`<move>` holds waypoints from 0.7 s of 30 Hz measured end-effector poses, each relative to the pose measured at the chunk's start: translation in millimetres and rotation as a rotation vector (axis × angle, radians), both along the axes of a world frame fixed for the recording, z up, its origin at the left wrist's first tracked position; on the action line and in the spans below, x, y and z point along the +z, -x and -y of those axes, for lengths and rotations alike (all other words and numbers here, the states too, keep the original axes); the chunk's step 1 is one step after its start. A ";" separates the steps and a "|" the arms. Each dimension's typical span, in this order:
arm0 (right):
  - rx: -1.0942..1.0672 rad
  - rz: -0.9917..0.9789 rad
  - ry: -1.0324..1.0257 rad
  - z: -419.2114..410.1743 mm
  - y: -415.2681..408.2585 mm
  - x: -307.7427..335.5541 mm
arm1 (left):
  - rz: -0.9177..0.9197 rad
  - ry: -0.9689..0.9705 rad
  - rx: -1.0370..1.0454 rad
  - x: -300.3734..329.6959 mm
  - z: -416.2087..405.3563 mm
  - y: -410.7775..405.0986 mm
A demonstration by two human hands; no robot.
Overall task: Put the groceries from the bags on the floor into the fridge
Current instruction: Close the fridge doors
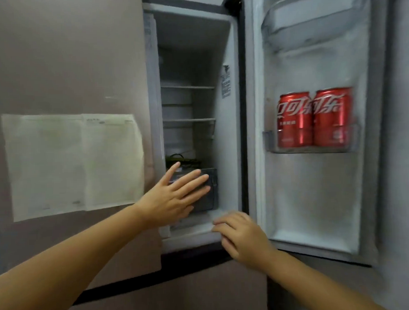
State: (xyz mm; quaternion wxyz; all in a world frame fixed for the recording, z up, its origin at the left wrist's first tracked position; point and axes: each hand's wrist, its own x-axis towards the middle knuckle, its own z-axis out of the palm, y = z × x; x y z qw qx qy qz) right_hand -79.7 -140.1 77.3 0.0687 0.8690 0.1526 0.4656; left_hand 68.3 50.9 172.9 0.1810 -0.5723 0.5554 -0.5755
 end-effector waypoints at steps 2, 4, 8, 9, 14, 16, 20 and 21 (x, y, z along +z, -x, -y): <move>-0.101 0.034 -0.100 47.2 50.2 9.2 | 0.002 0.045 -0.145 6.8 51.6 28.4; -0.219 0.096 -0.169 85.8 99.2 19.0 | -0.047 0.094 -0.284 18.7 103.1 63.7; -0.418 0.225 -0.246 137.3 175.3 40.2 | -0.334 0.293 -0.552 59.6 187.3 150.1; -0.453 0.251 -0.267 146.7 187.8 44.3 | -0.433 0.331 -0.581 70.4 199.1 169.5; -0.536 0.299 -0.316 166.2 214.3 53.5 | -0.940 0.416 -0.655 88.0 215.3 207.0; -0.529 0.283 -0.339 162.6 210.9 52.1 | -0.991 0.391 -0.636 90.0 210.8 207.8; -0.558 0.253 -0.398 150.5 198.3 49.2 | -1.147 0.376 -0.598 102.8 195.3 208.5; -0.559 0.261 -0.429 146.9 195.4 47.5 | -1.132 0.396 -0.608 102.4 189.1 205.5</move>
